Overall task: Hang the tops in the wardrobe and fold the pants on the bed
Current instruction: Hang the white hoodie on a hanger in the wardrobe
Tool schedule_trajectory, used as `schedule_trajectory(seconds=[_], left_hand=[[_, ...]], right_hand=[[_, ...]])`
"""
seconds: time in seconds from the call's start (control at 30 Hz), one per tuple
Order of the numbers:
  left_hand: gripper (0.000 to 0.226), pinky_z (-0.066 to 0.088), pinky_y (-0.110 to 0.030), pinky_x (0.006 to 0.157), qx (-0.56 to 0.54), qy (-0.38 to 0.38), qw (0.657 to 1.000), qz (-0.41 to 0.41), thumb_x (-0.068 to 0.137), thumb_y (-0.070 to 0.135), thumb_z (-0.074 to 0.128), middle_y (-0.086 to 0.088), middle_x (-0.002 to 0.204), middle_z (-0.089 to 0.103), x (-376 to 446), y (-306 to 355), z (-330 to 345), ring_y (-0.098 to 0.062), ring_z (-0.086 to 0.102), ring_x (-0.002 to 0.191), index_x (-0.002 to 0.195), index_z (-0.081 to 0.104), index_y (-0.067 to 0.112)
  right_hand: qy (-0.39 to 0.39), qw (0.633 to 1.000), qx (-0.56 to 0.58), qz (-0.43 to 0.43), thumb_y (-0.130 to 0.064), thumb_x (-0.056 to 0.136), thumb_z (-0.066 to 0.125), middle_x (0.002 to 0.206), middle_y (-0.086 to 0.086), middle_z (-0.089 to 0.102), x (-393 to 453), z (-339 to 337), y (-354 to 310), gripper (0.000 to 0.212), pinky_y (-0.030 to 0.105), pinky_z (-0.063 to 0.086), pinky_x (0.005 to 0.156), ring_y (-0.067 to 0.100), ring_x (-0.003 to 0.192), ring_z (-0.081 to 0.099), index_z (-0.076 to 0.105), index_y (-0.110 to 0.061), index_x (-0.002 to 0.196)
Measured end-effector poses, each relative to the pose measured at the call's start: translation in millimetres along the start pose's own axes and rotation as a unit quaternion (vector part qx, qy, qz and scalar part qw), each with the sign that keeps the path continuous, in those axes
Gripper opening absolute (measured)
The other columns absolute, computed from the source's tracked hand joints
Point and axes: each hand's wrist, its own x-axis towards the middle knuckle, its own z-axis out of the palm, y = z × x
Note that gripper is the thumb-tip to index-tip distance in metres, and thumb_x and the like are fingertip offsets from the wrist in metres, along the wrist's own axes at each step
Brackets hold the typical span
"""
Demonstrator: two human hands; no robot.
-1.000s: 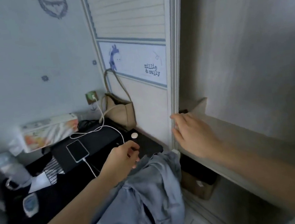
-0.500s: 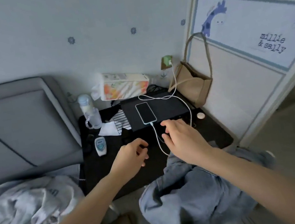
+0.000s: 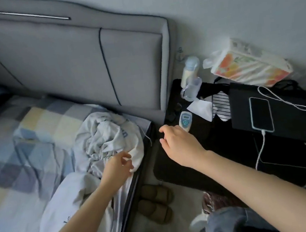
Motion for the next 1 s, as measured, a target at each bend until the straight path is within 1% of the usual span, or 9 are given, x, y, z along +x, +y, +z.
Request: schedule_trajectory(seconds=[0.2, 0.3, 0.43, 0.53, 0.63, 0.73, 0.83, 0.93, 1.0], left_hand=[[0.022, 0.047, -0.034, 0.089, 0.001, 0.060, 0.991, -0.123, 0.090, 0.011, 0.059, -0.014, 0.113, 0.069, 85, -86, -48, -0.032, 0.064, 0.101, 0.110, 0.067, 0.008], [0.023, 0.044, -0.031, 0.083, 0.006, 0.068, 0.986, -0.155, 0.090, 0.013, 0.060, -0.016, 0.114, 0.067, 153, -132, -69, -0.033, 0.063, 0.101, 0.111, 0.067, 0.005], [0.033, 0.042, -0.029, 0.079, 0.043, 0.051, 0.983, -0.173, 0.090, 0.020, 0.061, -0.015, 0.122, 0.062, 240, -176, -83, -0.032, 0.060, 0.107, 0.120, 0.062, 0.007], [0.038, 0.037, -0.027, 0.077, 0.059, 0.033, 0.982, -0.178, 0.089, 0.021, 0.061, -0.015, 0.126, 0.060, 302, -213, -80, -0.032, 0.057, 0.111, 0.124, 0.057, 0.006], [0.050, 0.043, -0.033, 0.085, 0.073, 0.014, 0.980, -0.184, 0.089, 0.022, 0.063, -0.017, 0.130, 0.055, 353, -253, -66, -0.035, 0.055, 0.115, 0.132, 0.044, 0.006], [0.060, 0.041, -0.040, 0.101, 0.101, -0.001, 0.980, -0.173, 0.089, 0.018, 0.061, -0.020, 0.140, 0.045, 384, -284, -45, -0.037, 0.047, 0.126, 0.140, 0.034, 0.002], [0.056, 0.037, -0.042, 0.105, 0.130, -0.006, 0.979, -0.154, 0.091, 0.015, 0.058, -0.019, 0.145, 0.039, 405, -309, -26, -0.036, 0.042, 0.130, 0.139, 0.033, 0.000], [0.044, 0.040, -0.041, 0.101, 0.116, 0.017, 0.982, -0.150, 0.093, 0.014, 0.055, -0.014, 0.138, 0.049, 420, -326, -15, -0.034, 0.048, 0.124, 0.134, 0.042, 0.009], [0.037, 0.040, -0.043, 0.100, 0.097, 0.030, 0.985, -0.141, 0.093, 0.014, 0.052, -0.007, 0.128, 0.058, 421, -332, -12, -0.031, 0.051, 0.118, 0.130, 0.047, 0.017]], right_hand=[[-0.107, 0.993, 0.043, 0.021, -0.030, 0.100, 0.040, 0.118, 0.005, 0.059, 101, 71, -24, 0.033, 0.042, 0.050, 0.083, 0.024, 0.110, 0.051, 0.044, -0.013, 0.129], [-0.164, 0.980, 0.083, 0.073, -0.032, 0.100, 0.042, 0.118, 0.009, 0.059, 173, 129, -35, 0.033, 0.045, 0.050, 0.086, 0.027, 0.107, 0.056, 0.045, -0.012, 0.127], [-0.183, 0.964, 0.136, 0.137, -0.030, 0.099, 0.045, 0.121, 0.010, 0.059, 250, 205, -31, 0.031, 0.039, 0.046, 0.093, 0.027, 0.112, 0.055, 0.053, -0.008, 0.120], [-0.184, 0.953, 0.153, 0.187, -0.030, 0.099, 0.046, 0.114, 0.012, 0.062, 303, 273, -24, 0.026, 0.034, 0.045, 0.089, 0.028, 0.107, 0.057, 0.057, -0.008, 0.110], [-0.190, 0.937, 0.178, 0.234, -0.033, 0.098, 0.047, 0.115, 0.015, 0.062, 342, 344, -15, 0.031, 0.034, 0.044, 0.085, 0.029, 0.105, 0.057, 0.054, -0.005, 0.112], [-0.218, 0.907, 0.191, 0.304, -0.044, 0.097, 0.044, 0.126, 0.017, 0.055, 363, 396, -3, 0.049, 0.032, 0.042, 0.079, 0.030, 0.107, 0.055, 0.045, -0.004, 0.127], [-0.222, 0.858, 0.251, 0.390, -0.051, 0.095, 0.044, 0.137, 0.016, 0.045, 373, 437, 7, 0.060, 0.045, 0.047, 0.095, 0.034, 0.120, 0.048, 0.037, -0.007, 0.137], [-0.210, 0.817, 0.298, 0.447, -0.049, 0.094, 0.049, 0.141, 0.012, 0.042, 379, 466, 10, 0.062, 0.051, 0.048, 0.092, 0.035, 0.124, 0.045, 0.034, -0.013, 0.142], [-0.216, 0.803, 0.314, 0.459, -0.038, 0.095, 0.052, 0.138, 0.012, 0.045, 381, 478, 9, 0.053, 0.053, 0.049, 0.090, 0.036, 0.121, 0.047, 0.039, -0.014, 0.140]])
